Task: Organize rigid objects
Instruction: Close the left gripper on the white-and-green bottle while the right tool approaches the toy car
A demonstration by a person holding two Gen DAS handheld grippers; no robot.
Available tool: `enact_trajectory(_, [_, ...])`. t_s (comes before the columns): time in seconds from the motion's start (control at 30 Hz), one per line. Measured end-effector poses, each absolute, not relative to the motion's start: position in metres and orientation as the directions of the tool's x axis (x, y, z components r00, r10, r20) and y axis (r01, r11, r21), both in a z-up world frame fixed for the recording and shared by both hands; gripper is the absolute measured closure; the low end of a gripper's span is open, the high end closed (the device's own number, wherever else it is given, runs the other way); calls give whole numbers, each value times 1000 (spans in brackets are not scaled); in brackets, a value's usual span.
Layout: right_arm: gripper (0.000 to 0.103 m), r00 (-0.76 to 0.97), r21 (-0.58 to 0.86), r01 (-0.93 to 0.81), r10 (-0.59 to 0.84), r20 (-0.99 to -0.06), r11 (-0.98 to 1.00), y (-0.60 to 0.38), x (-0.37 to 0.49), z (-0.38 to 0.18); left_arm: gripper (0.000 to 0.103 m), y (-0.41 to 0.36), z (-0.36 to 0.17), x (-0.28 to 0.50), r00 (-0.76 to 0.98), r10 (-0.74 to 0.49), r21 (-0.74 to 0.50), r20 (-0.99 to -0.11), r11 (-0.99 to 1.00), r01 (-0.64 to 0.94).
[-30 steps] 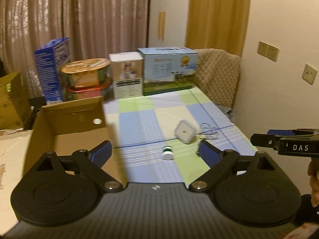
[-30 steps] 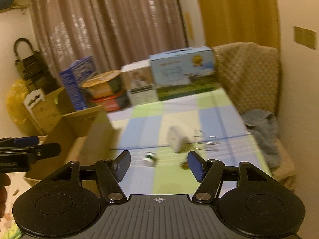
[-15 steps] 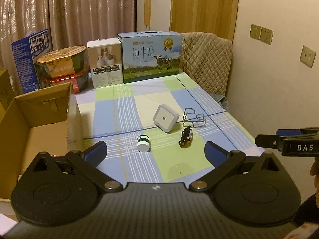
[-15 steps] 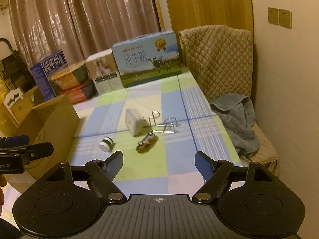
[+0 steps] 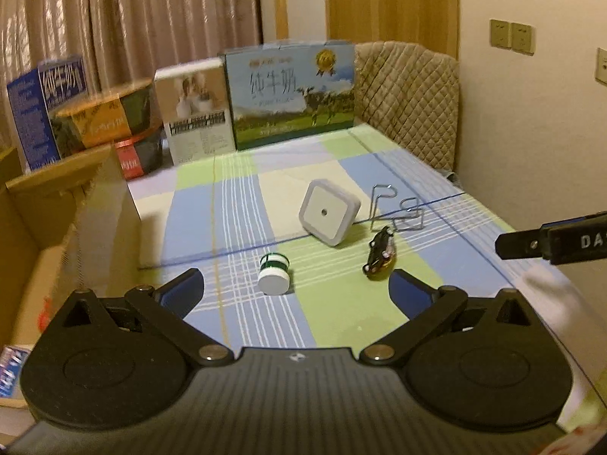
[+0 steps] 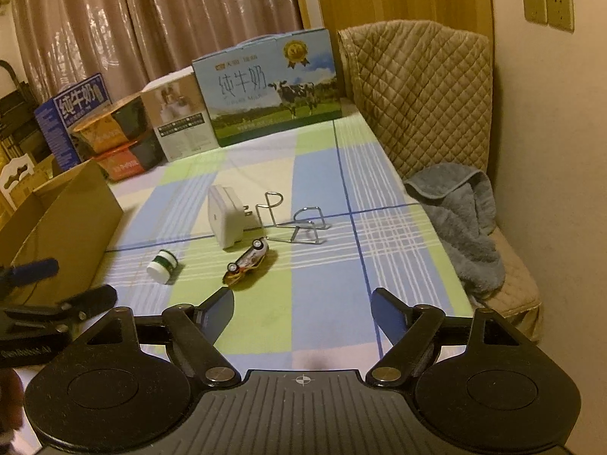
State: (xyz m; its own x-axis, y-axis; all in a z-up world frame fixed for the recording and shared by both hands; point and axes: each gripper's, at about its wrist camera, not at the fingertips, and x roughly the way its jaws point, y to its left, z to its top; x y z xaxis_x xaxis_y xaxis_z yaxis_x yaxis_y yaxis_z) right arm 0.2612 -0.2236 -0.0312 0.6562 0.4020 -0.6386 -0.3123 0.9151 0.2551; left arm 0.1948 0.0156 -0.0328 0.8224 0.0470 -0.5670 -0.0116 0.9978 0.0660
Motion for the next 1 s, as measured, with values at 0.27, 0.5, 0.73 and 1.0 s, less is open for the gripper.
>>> enact_trajectory(0.27, [27, 632, 251, -344, 421, -651, 905, -203, 293, -48, 14, 28, -66, 241, 767, 73, 48, -638, 997, -56])
enact_trajectory(0.5, [28, 611, 178, -467, 462, -643, 866, -171, 311, -62, 25, 41, -82, 266, 734, 72, 28, -675, 997, -72])
enact_trajectory(0.73, [32, 596, 105, -573, 500, -628, 813, -154, 324, -74, 36, 46, -86, 275, 735, 61, 37, -675, 998, -49])
enact_trajectory(1.0, [32, 545, 103, -625, 527, -653, 774, -154, 333, -91, 51, 51, -89, 286, 731, 23, 10, -682, 1000, -23])
